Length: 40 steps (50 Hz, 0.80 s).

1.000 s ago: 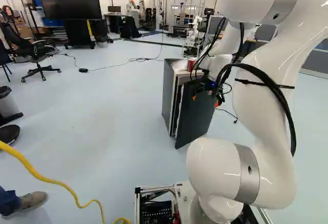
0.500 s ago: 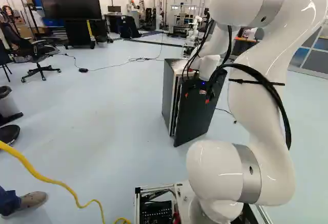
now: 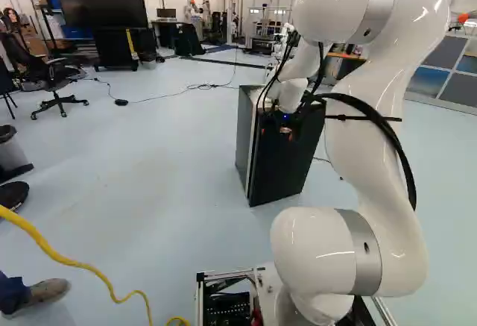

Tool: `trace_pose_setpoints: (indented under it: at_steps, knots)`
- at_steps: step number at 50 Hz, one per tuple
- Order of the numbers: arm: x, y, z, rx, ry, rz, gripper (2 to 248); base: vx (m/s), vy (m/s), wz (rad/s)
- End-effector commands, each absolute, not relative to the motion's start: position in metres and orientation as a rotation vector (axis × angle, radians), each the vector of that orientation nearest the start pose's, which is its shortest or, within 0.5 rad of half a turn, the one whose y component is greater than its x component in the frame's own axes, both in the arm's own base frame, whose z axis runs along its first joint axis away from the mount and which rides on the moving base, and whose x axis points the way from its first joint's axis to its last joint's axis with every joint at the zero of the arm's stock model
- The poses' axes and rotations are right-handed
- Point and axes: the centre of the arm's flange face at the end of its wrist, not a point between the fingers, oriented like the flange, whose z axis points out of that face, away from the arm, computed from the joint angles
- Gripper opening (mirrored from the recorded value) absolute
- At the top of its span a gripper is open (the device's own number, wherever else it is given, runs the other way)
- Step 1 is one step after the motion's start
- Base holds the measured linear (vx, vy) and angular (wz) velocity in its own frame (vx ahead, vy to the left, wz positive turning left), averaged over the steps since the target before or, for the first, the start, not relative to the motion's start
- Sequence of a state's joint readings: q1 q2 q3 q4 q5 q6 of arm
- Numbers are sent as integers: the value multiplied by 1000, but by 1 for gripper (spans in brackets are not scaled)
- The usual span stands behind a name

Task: Grab a drink from the fridge

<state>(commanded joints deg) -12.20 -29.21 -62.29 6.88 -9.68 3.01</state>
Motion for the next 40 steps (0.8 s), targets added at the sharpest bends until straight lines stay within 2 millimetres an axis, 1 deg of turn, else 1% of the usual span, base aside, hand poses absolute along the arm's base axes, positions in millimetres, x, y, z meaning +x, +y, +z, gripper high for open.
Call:
trace_pose_setpoints:
  at_steps: [21, 40]
  knots:
    - [575, -121, 348, -3006, 574, -671, 247, 0, 0, 0]
    - [581, -121, 351, -2985, 569, -806, 247, 0, 0, 0]
